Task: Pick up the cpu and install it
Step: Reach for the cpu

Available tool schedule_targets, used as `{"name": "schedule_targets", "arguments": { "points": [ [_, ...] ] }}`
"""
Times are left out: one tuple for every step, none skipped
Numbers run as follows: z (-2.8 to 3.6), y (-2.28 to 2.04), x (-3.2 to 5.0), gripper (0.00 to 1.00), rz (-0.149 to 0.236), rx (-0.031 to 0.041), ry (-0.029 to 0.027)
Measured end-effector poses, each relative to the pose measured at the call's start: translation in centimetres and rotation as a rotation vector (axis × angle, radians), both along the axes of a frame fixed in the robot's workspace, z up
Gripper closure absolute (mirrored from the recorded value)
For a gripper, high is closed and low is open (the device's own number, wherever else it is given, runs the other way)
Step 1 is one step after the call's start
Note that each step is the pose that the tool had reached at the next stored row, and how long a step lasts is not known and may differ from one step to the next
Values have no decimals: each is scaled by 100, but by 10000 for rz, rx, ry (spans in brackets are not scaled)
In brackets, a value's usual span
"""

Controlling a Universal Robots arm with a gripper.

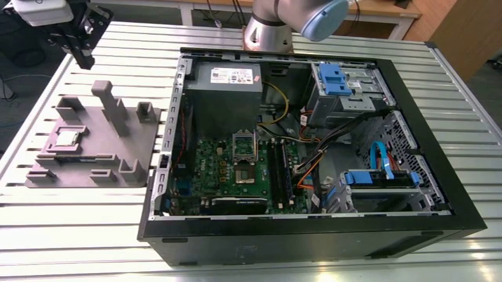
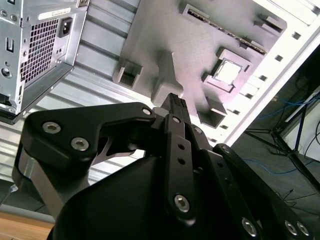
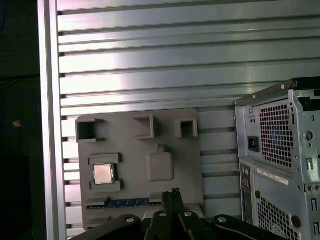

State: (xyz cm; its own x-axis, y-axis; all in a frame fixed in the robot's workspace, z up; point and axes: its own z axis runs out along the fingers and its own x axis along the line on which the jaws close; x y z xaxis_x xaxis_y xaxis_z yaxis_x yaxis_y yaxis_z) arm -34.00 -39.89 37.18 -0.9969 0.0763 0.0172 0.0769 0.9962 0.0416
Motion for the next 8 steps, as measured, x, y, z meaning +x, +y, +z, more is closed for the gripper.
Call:
{"name": "schedule_targets", "arguments": {
  "points": [
    [0, 0, -7, 90, 0, 0, 0],
    [0, 0, -15, 90, 0, 0, 0],
    [0, 0, -23, 90, 0, 0, 0],
    [-1, 0, -31, 90, 0, 0, 0],
    [-1, 0, -40, 90, 0, 0, 0],
    [-1, 0, -51, 90, 0, 0, 0],
    [-1, 0, -62, 90, 1, 0, 0],
    [-2, 0, -75, 90, 0, 0, 0]
  ]
}}
